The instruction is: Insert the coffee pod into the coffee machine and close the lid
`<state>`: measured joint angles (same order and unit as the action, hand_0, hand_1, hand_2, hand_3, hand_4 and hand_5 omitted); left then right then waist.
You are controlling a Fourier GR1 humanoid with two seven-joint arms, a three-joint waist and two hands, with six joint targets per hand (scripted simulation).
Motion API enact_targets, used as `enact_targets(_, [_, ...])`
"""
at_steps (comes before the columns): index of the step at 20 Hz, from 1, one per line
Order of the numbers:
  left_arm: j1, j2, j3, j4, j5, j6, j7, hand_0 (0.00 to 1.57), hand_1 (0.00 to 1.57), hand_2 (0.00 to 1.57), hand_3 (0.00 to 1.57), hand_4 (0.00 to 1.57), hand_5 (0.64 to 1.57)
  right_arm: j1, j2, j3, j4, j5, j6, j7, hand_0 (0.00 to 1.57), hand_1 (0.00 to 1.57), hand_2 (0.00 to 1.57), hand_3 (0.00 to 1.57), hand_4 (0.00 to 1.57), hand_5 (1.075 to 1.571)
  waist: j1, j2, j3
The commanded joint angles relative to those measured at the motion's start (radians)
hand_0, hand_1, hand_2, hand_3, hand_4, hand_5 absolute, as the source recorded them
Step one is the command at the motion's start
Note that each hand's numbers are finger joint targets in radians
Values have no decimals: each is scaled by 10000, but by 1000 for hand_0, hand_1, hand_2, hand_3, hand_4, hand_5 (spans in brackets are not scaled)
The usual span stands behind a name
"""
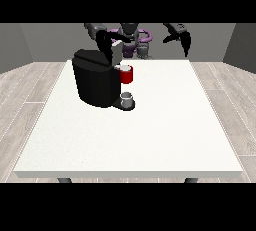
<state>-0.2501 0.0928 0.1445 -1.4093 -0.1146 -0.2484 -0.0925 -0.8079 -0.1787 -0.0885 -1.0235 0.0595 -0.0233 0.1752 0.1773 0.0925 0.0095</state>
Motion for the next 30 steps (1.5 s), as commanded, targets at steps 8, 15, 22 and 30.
enact_targets(8, [-591, -18, -226, 220, -90, -89, -293, 0, 0, 0, 0, 438, 1571, -1667, -110, 672, -1002, 790, -132, 441, 0, 0, 0, 0, 219, 1571, 1306, 550, -107])
enact_targets(15, [-946, -1, -548, -203, 213, -707, -246, 0, 0, 0, 0, 429, 1571, -1613, -646, 234, -1259, 879, -275, 779, 0, 0, 0, 0, 127, 1571, 2268, 1071, -81])
enact_targets(22, [-1452, -136, -714, 91, 222, -810, -441, 0, 0, 0, 0, 418, 1571, -2208, -1290, 299, -2428, 1173, -89, 2346, 0, 0, 0, 0, 0, 1571, 3079, 1544, -101])
enact_targets(30, [-2235, -391, -1214, -88, 153, -992, -304, 0, 0, 0, 0, 278, 1571, -2770, -1566, 40, -3050, 1241, -330, 2554, 0, 0, 0, 0, 0, 1571, 3992, 2637, -89])
